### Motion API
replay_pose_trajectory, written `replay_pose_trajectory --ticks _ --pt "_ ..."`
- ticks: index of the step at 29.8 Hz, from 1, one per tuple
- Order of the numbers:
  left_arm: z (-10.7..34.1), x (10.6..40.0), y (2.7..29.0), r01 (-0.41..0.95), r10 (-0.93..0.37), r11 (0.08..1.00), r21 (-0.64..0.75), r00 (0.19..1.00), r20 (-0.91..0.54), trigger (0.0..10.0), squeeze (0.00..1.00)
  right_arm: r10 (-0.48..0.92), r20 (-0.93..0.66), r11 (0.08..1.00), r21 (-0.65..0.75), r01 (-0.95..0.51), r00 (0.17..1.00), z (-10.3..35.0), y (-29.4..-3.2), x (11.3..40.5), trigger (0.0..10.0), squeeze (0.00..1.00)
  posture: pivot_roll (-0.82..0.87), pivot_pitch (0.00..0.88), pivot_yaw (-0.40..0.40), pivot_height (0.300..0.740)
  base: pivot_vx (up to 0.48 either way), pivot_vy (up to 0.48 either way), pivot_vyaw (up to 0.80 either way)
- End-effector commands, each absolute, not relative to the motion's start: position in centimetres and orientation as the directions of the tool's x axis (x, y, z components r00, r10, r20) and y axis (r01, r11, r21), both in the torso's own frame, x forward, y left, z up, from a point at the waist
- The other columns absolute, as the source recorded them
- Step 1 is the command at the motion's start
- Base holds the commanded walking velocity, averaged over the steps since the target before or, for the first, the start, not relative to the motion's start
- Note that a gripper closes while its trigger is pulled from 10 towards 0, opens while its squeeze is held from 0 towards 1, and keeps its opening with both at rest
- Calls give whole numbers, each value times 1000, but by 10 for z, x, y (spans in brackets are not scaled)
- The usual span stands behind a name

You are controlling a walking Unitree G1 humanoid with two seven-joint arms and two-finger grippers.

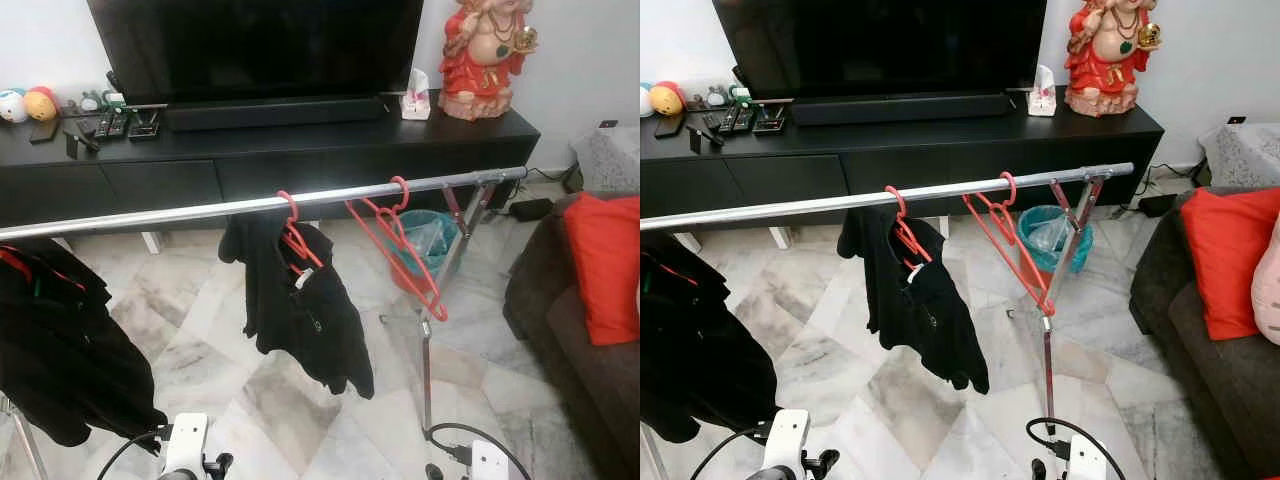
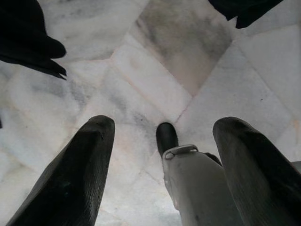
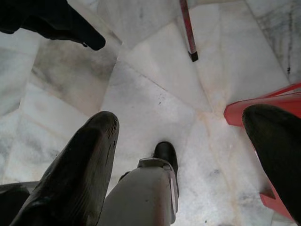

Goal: Hang hanger

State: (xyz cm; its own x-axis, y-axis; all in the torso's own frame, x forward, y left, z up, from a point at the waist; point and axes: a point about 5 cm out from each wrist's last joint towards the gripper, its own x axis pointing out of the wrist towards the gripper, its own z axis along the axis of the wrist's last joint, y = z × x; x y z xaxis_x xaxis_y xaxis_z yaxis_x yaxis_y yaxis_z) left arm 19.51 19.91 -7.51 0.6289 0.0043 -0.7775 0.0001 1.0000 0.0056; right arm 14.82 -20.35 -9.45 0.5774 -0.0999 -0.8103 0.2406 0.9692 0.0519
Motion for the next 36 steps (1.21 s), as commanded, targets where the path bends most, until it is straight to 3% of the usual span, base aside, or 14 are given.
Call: replay_pose_trajectory --ticks 1,25,36 --pt "-81 186 197 1 -12 1000 -14 597 -802 10000 0 -104 -823 966 51 255 558 -96 -211 143 10000 0 -14 0 -1 740 0 0 0" --pt "-81 186 196 8 -19 1000 -18 599 -801 10000 0 -105 -820 970 41 241 562 -95 -212 143 10000 0 -13 0 1 740 0 0 0" --pt "-82 183 196 6 -18 1000 -18 591 -807 10000 0 -86 -826 971 56 232 556 -97 -208 138 10000 0 -14 0 0 740 0 0 800"
